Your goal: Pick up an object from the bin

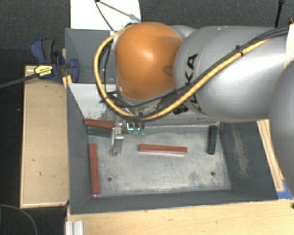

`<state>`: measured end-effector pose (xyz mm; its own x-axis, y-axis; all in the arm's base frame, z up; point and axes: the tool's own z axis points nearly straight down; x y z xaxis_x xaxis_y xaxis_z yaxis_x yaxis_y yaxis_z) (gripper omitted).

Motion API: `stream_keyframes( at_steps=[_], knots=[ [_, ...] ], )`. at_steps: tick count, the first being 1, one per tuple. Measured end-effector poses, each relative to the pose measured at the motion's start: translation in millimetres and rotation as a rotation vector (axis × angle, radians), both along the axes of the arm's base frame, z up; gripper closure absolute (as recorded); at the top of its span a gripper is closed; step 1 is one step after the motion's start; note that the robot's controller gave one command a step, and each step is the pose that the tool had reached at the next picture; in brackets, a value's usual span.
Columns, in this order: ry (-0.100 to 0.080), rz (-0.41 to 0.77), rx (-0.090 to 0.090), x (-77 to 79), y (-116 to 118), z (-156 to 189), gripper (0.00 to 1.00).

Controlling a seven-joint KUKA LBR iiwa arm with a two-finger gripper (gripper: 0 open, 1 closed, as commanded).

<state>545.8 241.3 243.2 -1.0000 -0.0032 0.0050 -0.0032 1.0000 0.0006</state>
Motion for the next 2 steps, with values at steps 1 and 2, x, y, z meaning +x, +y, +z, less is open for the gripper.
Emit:
stream_keyframes(
  at_steps=[1,2],
  knots=[
    [-0.006,-0.05,-0.004,20.1,-116.3,-15.7,0.0],
    [0.001,0.071,-0.001,-0.1,-158.4,-177.4,0.0]
  ],
)
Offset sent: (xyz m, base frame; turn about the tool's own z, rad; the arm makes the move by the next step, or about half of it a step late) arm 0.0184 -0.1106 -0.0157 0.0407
